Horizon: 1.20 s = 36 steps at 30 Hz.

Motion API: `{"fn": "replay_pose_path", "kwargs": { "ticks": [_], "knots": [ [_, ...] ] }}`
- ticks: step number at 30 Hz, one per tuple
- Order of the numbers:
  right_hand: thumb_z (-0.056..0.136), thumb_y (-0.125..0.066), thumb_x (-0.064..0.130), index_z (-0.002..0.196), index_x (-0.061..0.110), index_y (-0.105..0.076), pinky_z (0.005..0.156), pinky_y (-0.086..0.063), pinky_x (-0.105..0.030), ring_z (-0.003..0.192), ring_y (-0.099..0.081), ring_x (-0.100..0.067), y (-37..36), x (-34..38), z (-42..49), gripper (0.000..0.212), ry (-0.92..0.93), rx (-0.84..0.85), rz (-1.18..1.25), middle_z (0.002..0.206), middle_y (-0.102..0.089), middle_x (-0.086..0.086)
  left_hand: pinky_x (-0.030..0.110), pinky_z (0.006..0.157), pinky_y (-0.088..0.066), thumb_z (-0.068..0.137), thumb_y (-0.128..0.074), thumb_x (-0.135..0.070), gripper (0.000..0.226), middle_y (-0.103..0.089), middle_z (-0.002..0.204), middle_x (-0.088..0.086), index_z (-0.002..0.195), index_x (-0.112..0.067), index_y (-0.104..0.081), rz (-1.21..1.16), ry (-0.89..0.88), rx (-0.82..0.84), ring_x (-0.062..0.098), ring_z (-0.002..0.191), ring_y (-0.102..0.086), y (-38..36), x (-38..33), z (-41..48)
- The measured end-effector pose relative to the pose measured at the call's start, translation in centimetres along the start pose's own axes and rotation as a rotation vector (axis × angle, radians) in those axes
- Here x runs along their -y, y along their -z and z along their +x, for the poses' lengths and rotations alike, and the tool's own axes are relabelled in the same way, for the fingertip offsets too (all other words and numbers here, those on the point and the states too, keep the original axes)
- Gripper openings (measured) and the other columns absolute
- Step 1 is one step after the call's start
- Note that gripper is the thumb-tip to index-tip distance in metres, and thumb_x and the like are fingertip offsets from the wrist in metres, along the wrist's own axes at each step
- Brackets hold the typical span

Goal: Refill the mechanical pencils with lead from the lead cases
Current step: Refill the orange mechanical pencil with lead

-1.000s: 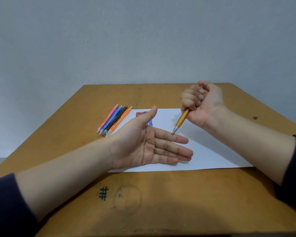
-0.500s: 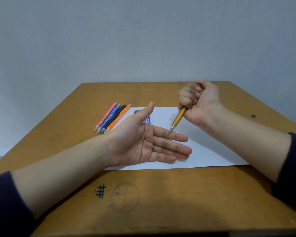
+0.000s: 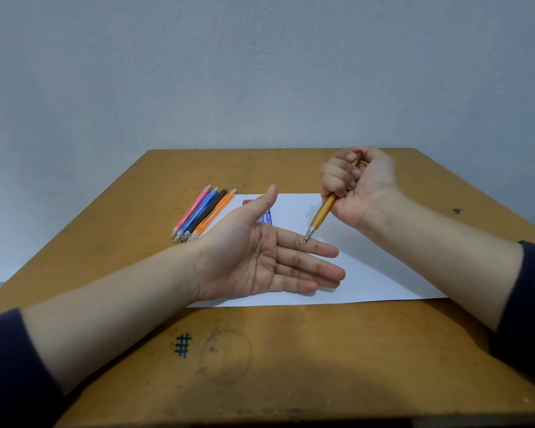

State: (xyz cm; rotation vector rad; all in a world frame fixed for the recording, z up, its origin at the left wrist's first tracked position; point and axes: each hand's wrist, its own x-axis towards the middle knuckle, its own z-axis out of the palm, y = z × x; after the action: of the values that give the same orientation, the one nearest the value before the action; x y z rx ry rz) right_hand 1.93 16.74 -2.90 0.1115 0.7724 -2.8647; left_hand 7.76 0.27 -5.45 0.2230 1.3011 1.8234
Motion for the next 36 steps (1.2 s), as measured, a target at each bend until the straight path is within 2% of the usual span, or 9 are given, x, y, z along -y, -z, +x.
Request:
{"fn": "replay_pose_path", "kwargs": {
  "ticks": [15, 22, 25, 28, 31, 36],
  "knots": [
    [0.067, -0.036, 0.011, 0.044, 0.013, -0.034, 0.027, -0.010, -0.016, 0.027, -0.016, -0.009, 0.0, 0.1, 0.1, 0.022, -0.012, 0.012, 0.018, 0.038, -0.020, 0.005, 0.039, 0.095, -0.050, 0.083, -0.025, -0.071, 0.093, -0.064, 0.114, 0.029, 0.114, 0.008, -0.064, -0.020, 0.011, -0.017, 0.037, 0.111, -0.062, -0.1, 0.0, 0.0],
    [0.091, -0.034, 0.024, 0.053, 0.013, -0.036, 0.031, -0.016, -0.016, 0.031, -0.022, -0.010, 0.2, 0.0, 0.3, 0.039, -0.083, 0.062, 0.050, 0.042, -0.023, 0.003, 0.039, 0.093, -0.051, 0.081, -0.030, -0.068, 0.088, -0.065, 0.110, 0.029, 0.109, 0.008, -0.066, -0.013, 0.006, -0.054, 0.038, 0.107, -0.064, -0.4, -0.1, -0.3],
    [0.092, -0.035, 0.026, 0.053, 0.013, -0.038, 0.034, -0.019, -0.016, 0.033, -0.024, -0.011, 0.1, 0.0, 0.3, 0.042, -0.093, 0.096, 0.034, 0.044, -0.025, 0.002, 0.038, 0.088, -0.053, 0.082, -0.038, -0.059, 0.077, -0.067, 0.106, 0.029, 0.104, 0.008, -0.069, 0.000, -0.012, -0.098, 0.038, 0.101, -0.066, -0.7, -0.1, -0.3],
    [0.094, -0.035, 0.029, 0.053, 0.012, -0.040, 0.035, -0.023, -0.016, 0.035, -0.025, -0.012, -0.1, -0.1, 0.2, 0.044, -0.104, 0.147, 0.023, 0.046, -0.026, 0.001, 0.034, 0.082, -0.056, 0.083, -0.050, -0.040, 0.050, -0.070, 0.099, 0.024, 0.098, 0.002, -0.071, 0.048, -0.066, -0.191, 0.032, 0.091, -0.070, -1.0, 0.0, -0.4],
    [0.095, -0.035, 0.032, 0.053, 0.011, -0.042, 0.037, -0.027, -0.018, 0.038, -0.028, -0.012, -0.4, -0.3, 0.1, 0.048, -0.104, 0.182, -0.011, 0.048, -0.027, 0.001, 0.029, 0.078, -0.057, 0.088, -0.053, -0.022, 0.029, -0.072, 0.091, 0.019, 0.099, 0.001, -0.068, 0.074, -0.134, -0.265, 0.025, 0.082, -0.072, -1.0, 0.1, -0.4],
    [0.094, -0.047, 0.042, 0.066, 0.009, -0.048, 0.046, -0.039, -0.022, 0.049, -0.039, -0.016, -0.8, -0.6, 0.2, 0.044, -0.028, 0.140, -0.126, 0.057, -0.039, -0.004, 0.025, 0.069, -0.058, 0.094, -0.050, -0.016, 0.024, -0.072, 0.083, 0.015, 0.095, 0.000, -0.068, 0.052, -0.224, -0.338, 0.020, 0.074, -0.072, -0.6, 0.1, -0.3]
  ]
}}
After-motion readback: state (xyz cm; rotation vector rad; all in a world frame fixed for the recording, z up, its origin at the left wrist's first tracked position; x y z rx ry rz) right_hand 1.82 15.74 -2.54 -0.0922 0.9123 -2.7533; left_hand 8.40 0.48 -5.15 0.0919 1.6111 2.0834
